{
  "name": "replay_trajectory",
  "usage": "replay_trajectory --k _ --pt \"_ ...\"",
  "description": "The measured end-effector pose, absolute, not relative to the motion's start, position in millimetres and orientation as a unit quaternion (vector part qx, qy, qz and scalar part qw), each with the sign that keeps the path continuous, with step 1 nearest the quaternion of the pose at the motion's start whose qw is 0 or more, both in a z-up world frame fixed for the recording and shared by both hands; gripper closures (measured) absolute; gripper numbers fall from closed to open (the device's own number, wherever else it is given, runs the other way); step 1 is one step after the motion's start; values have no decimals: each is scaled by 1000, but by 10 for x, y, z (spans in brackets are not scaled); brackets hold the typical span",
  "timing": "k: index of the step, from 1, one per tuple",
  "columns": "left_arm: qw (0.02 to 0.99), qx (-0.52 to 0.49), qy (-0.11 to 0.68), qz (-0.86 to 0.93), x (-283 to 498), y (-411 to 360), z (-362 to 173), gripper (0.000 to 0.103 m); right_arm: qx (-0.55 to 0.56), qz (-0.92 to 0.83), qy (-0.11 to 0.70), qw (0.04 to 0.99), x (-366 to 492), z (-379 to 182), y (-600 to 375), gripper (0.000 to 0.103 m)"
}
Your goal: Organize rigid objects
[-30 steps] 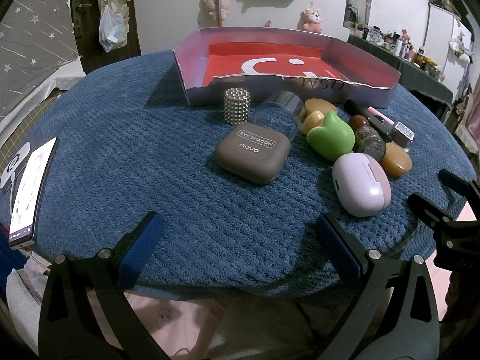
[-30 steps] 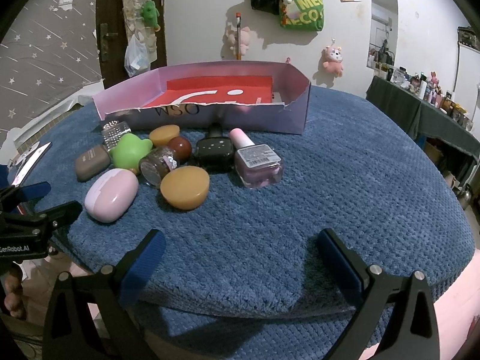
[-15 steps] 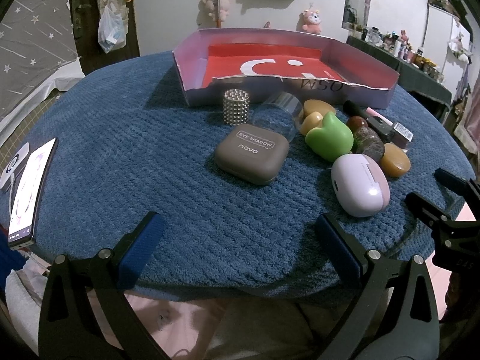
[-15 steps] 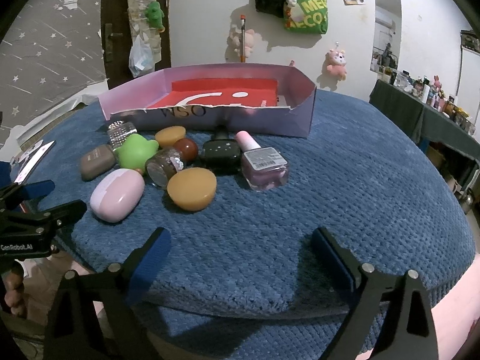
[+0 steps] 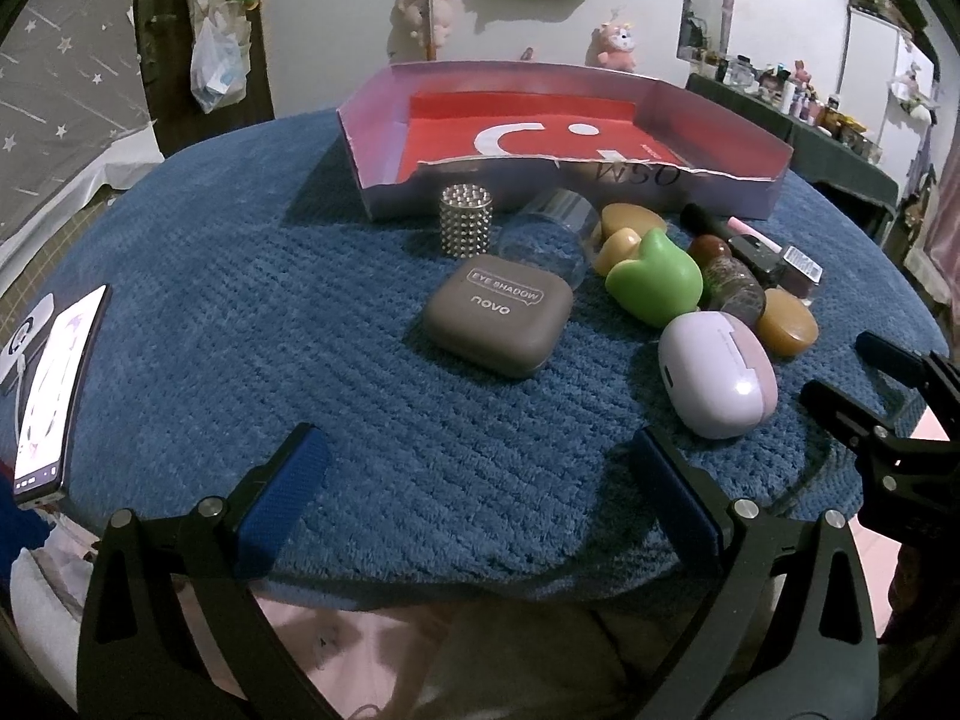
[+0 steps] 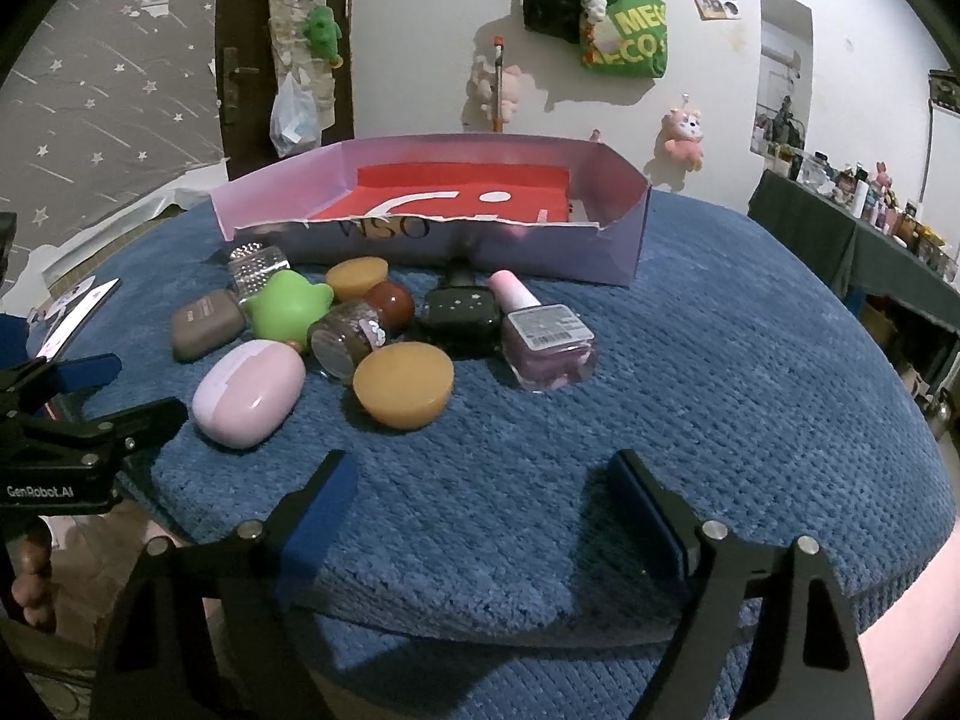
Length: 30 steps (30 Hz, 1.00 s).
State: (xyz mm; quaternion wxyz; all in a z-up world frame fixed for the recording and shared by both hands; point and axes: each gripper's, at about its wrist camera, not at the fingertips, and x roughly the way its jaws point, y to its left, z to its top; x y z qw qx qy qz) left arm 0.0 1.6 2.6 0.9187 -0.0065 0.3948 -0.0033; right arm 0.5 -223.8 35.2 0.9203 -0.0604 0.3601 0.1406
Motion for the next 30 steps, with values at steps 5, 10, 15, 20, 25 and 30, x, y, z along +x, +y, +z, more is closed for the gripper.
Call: replay_trajectory --k 5,10,15,20,25,30 --pt "921 -7 391 -6 20 19 20 2 -61 145 355 922 -12 351 -2233 19" --pt "921 -5 390 -7 53 12 17 2 -62 148 352 922 -9 349 -2221 21" --pt "921 -1 390 -8 82 10 15 3 -62 154 350 922 12 351 -2205 23" --pt "921 -3 390 -10 138 26 14 3 -64 161 350 921 58 360 -2166 28" --pt "921 -1 389 -16 205 34 22 5 -68 168 348 920 113 360 -2131 32" --pt "921 2 389 -19 282 44 30 9 -71 174 348 918 175 362 -2093 35"
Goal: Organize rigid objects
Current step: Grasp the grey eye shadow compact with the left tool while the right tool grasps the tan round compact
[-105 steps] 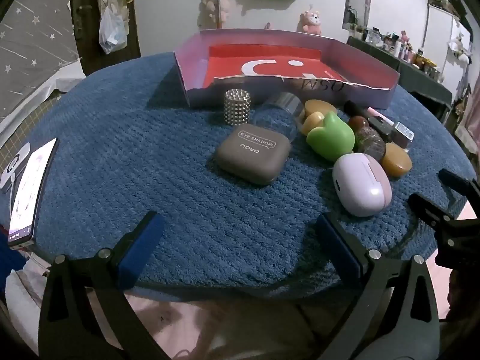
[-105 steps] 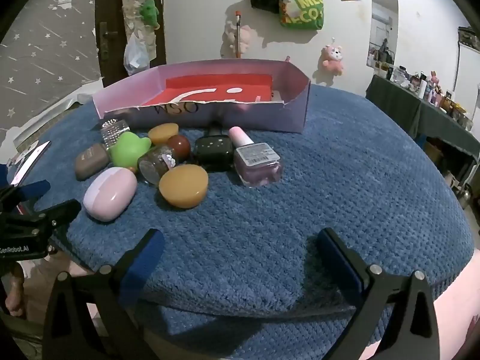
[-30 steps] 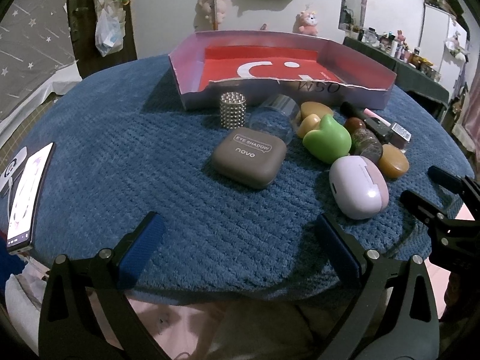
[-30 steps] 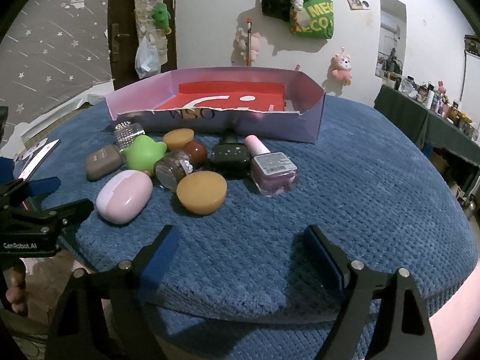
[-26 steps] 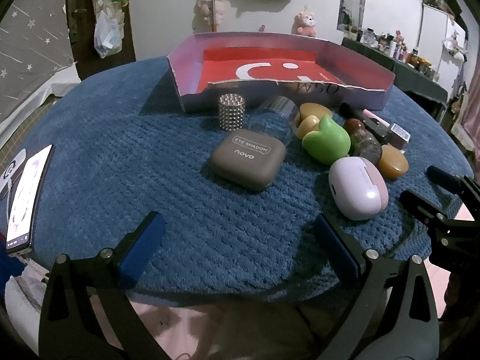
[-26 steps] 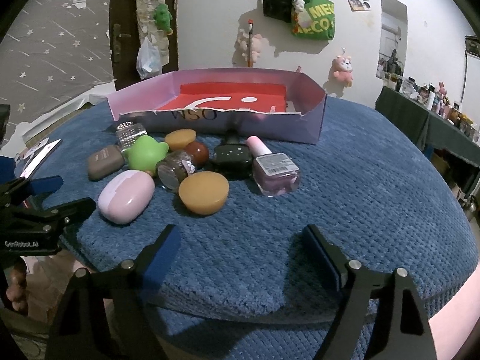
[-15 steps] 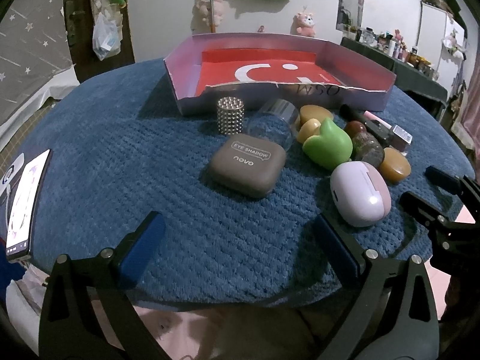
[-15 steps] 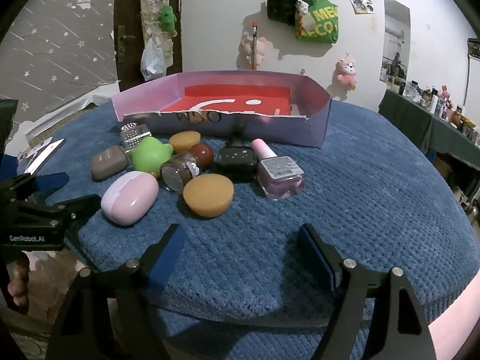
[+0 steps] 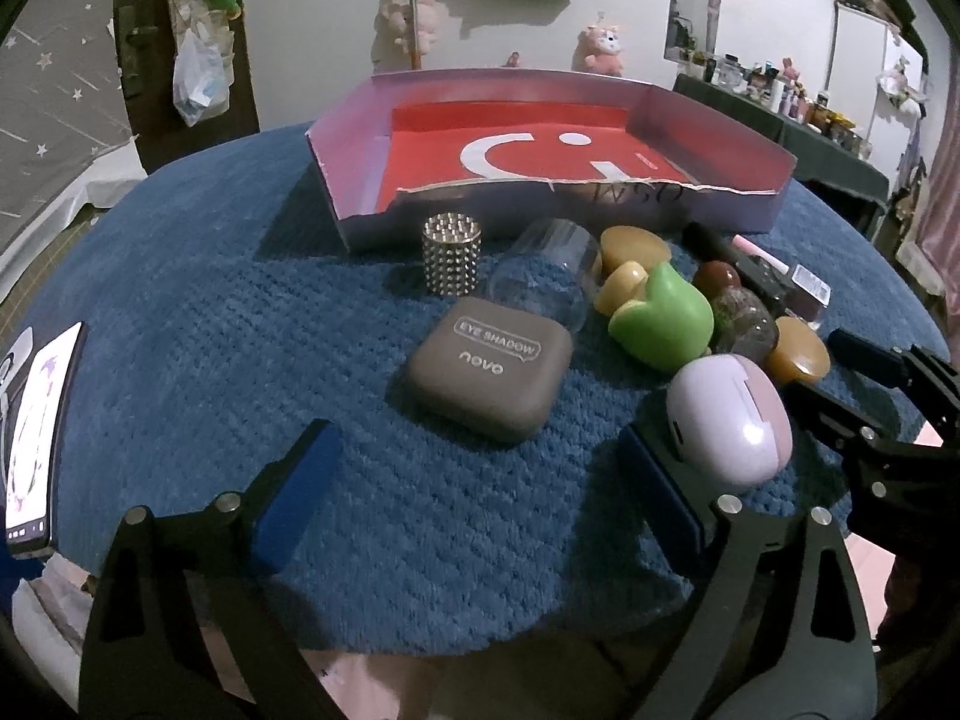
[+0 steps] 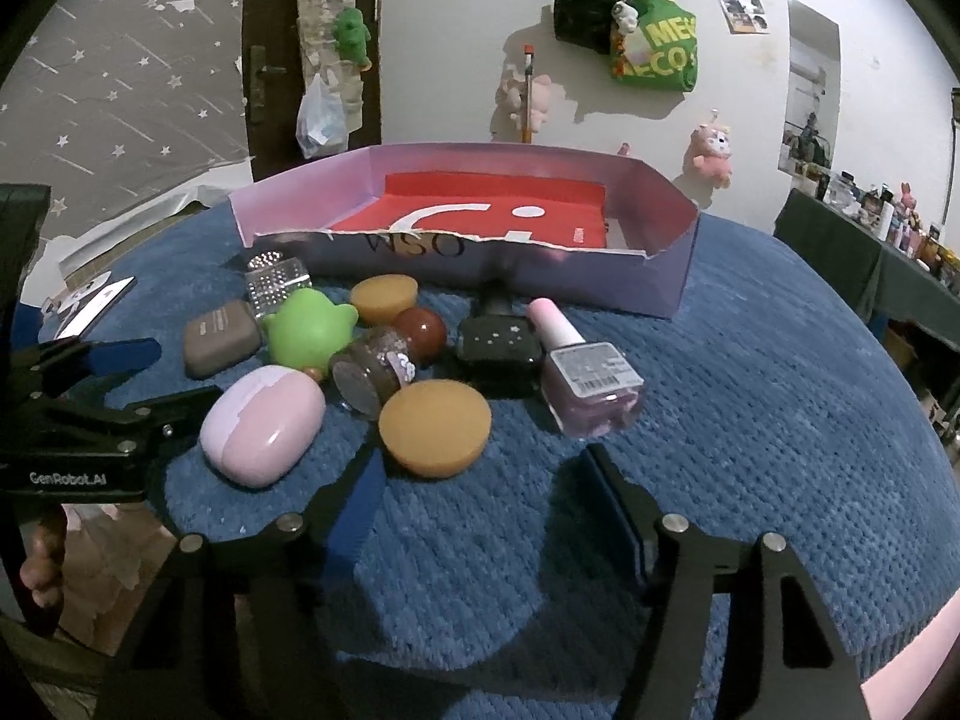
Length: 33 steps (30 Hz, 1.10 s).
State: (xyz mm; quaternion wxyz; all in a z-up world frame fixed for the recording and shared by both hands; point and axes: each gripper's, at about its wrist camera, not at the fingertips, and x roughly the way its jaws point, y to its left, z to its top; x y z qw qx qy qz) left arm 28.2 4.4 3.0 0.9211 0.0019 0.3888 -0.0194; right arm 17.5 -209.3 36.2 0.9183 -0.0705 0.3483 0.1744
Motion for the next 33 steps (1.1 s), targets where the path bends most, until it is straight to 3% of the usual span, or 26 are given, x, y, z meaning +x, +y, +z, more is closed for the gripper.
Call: replay_trajectory --k 13,16,18,20,33 --pt "921 6 389 -28 479 43 37 17 -71 191 354 913 331 375 -1991 46" --pt "921 9 389 -29 530 40 46 25 -74 193 355 912 365 374 -1961 51" --pt "921 10 389 -32 547 36 55 33 -74 197 358 910 382 380 -1942 59" --pt "921 12 388 -36 551 34 66 48 -76 200 359 909 389 388 -1923 63" --pt "919 20 393 -37 490 16 108 48 -66 212 363 905 357 467 -1966 63"
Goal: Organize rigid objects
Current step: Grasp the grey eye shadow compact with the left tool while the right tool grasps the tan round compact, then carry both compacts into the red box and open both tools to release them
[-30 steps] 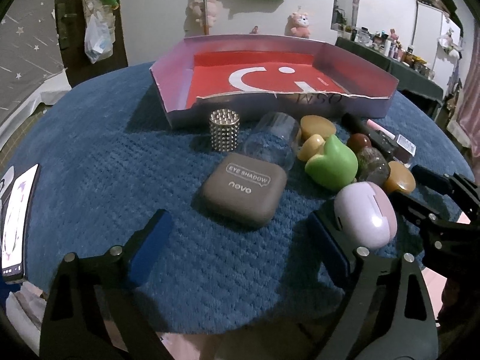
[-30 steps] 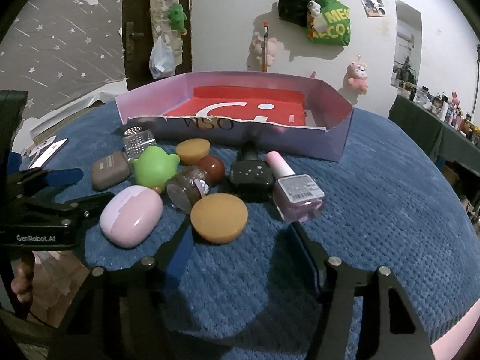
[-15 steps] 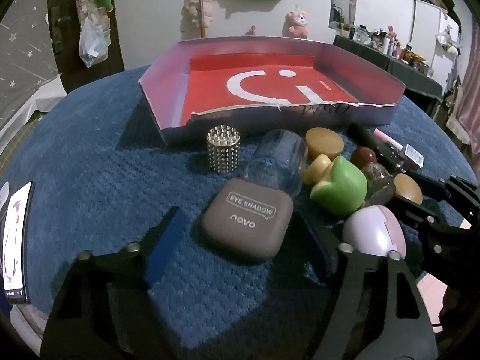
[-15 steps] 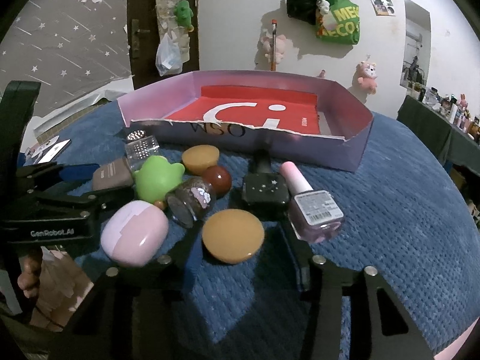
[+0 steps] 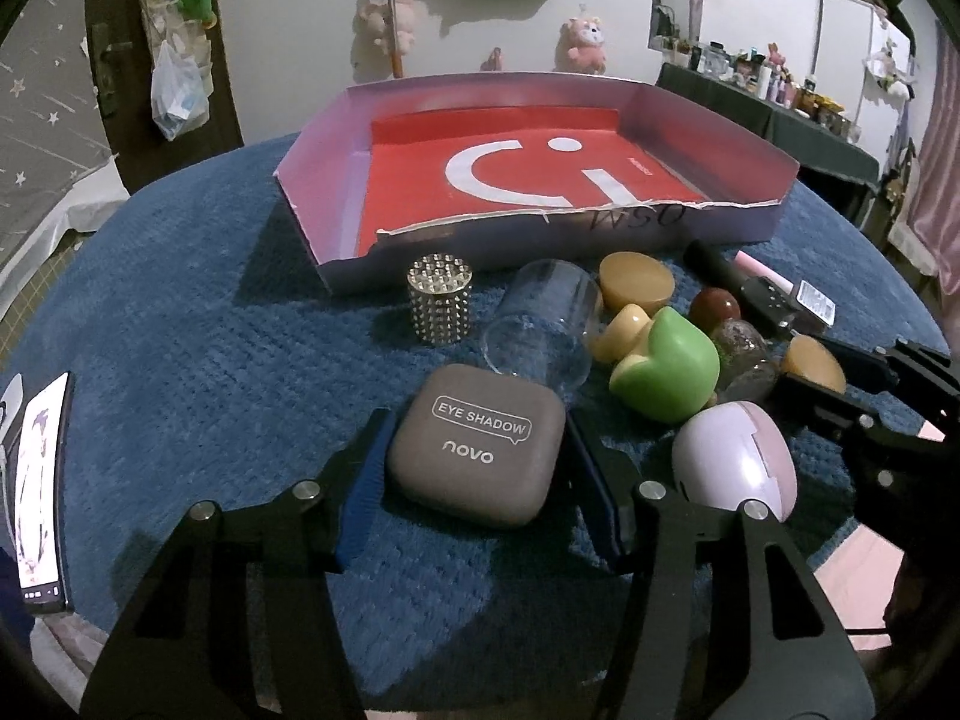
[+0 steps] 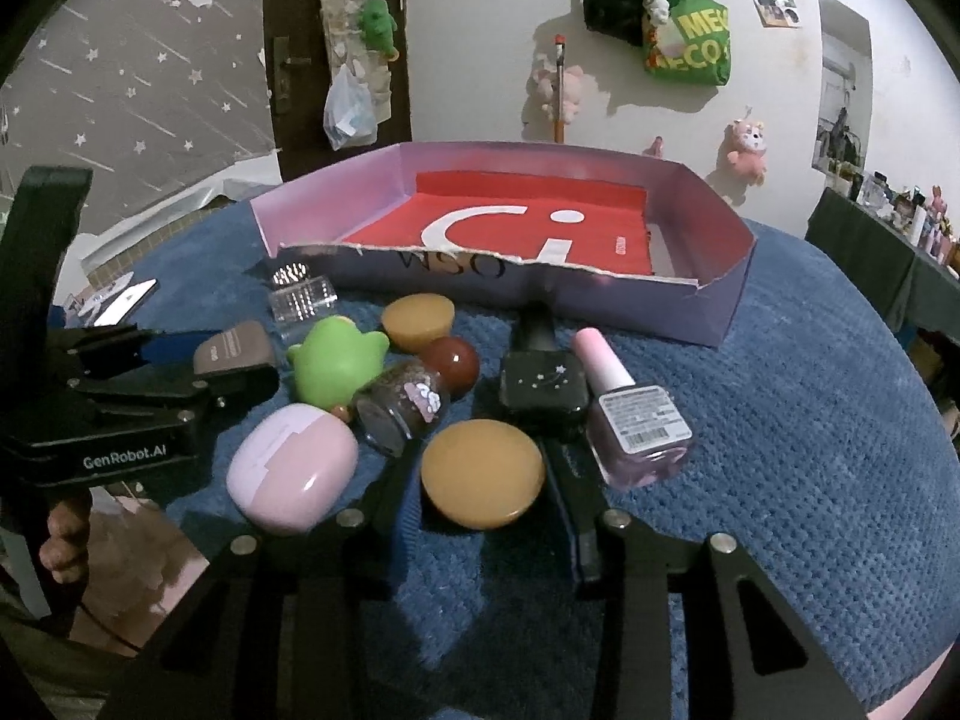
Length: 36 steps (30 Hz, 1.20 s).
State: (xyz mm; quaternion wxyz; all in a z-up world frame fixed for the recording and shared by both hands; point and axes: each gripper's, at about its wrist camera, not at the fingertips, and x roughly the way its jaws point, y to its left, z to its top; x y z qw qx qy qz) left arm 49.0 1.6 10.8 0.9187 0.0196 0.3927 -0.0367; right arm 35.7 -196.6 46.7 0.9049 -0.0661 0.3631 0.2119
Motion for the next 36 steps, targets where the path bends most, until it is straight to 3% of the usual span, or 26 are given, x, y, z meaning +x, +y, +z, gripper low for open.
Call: replay_trajectory --k 19,36 --pt "937 13 346 -40 561 81 565 48 -39 238 322 915 603 950 -1947 63" --pt "949 -5 315 -25 1108 241 989 48 -31 246 311 917 1179 1324 -1862 63"
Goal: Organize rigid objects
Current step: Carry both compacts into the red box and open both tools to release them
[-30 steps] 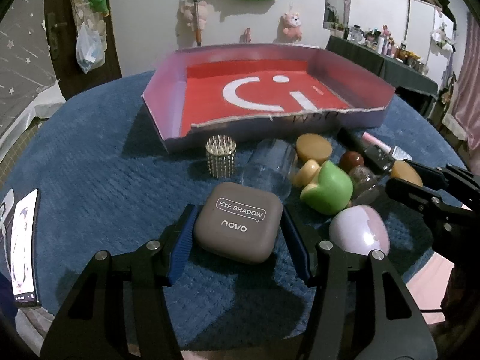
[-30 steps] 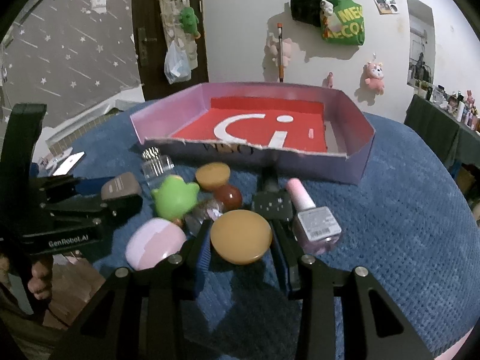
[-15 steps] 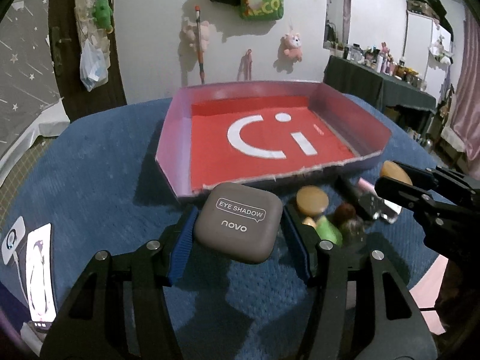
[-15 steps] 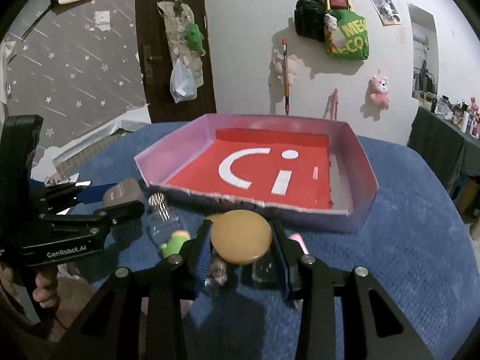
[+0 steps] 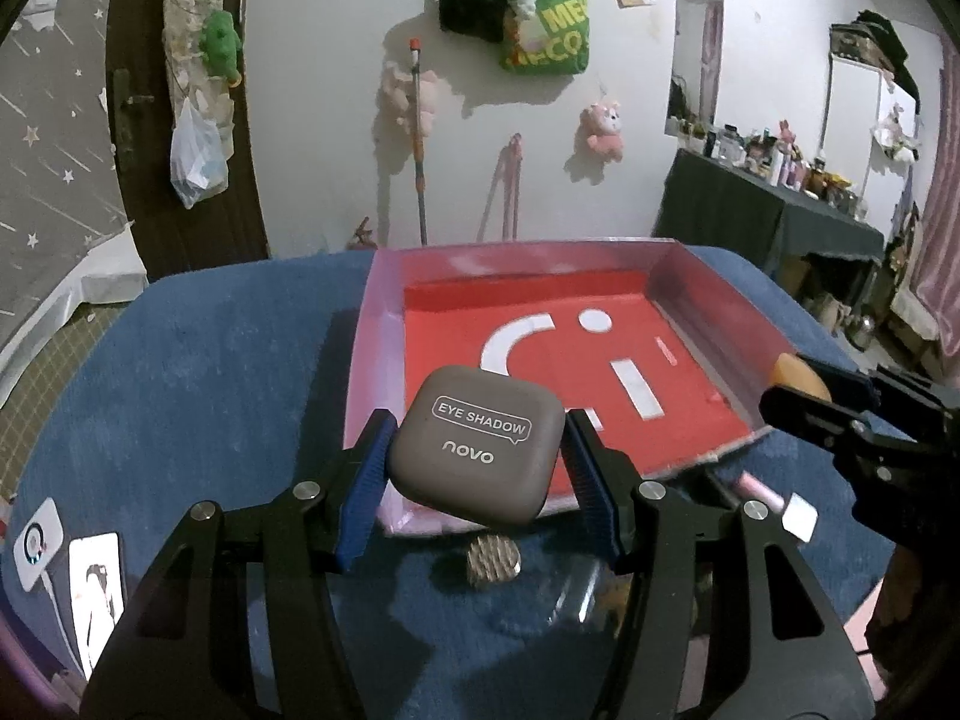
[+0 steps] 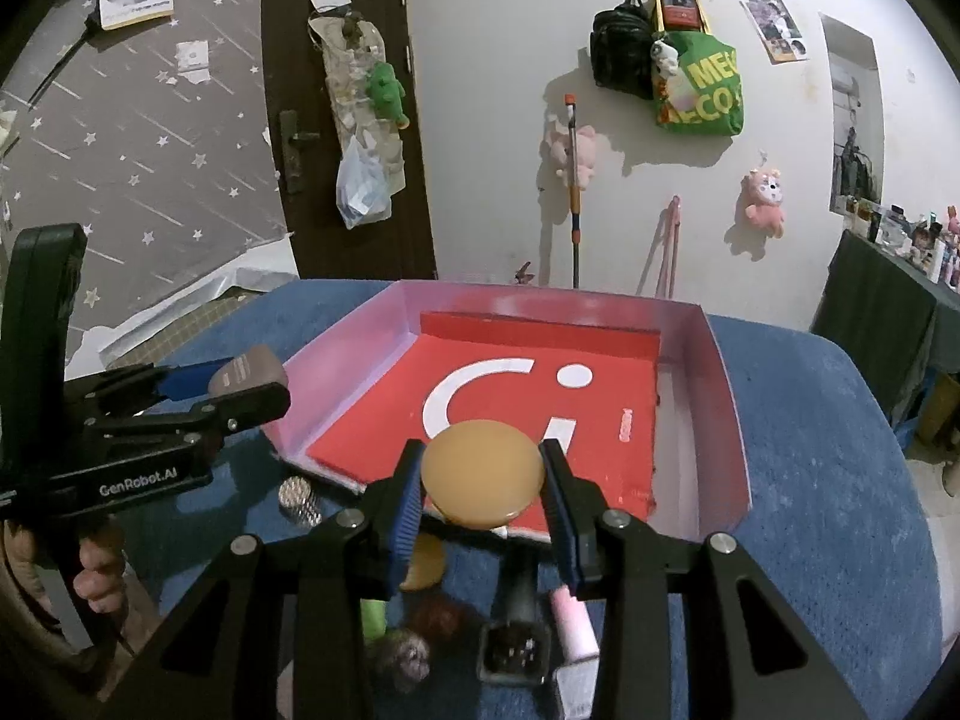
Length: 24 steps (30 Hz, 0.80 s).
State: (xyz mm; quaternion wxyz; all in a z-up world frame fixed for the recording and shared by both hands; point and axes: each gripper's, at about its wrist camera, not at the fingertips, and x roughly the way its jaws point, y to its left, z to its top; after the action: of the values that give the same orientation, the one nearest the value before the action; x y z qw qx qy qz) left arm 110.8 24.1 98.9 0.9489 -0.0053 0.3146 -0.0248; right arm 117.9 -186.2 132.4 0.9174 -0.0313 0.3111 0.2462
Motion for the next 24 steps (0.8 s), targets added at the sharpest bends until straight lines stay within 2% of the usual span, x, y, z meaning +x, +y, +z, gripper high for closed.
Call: replay_trajectory --k 12,24 --pt "950 6 310 -24 1581 241 1136 48 -19 239 333 912 1686 1376 -1827 63" --pt "941 -19 338 -17 2109 340 1005 48 -8 213 360 908 2243 1305 -1790 63"
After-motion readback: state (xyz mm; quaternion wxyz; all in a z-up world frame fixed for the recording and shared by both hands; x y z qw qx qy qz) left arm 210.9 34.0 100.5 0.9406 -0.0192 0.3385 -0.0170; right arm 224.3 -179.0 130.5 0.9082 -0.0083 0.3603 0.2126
